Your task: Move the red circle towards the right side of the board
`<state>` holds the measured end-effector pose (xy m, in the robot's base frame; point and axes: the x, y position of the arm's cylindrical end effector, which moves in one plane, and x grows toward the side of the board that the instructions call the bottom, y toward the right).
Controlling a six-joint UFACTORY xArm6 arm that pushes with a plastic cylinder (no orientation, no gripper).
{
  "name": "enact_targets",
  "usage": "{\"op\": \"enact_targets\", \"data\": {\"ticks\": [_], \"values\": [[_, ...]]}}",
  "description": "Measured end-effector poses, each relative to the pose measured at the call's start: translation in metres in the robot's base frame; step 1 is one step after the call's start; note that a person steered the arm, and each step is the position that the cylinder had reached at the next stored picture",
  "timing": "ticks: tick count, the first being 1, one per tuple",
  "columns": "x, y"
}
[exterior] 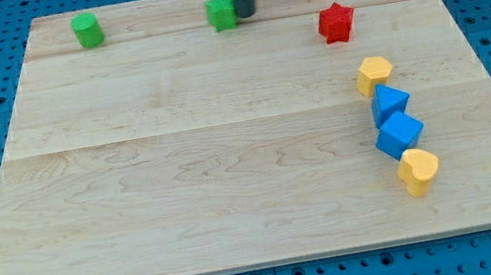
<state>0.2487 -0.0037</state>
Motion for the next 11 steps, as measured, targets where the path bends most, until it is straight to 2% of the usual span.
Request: {"op": "enact_targets", "data": {"ticks": [1,2,3,7,8,9,10,11], "values": [[-0.005,-0.036],[-0.034,0.005],[-0.055,0.02],[-0.057,0.102],[-0.057,0.15],[-0.035,0.169],[-0.03,0.147],[-0.057,0.14]]}}
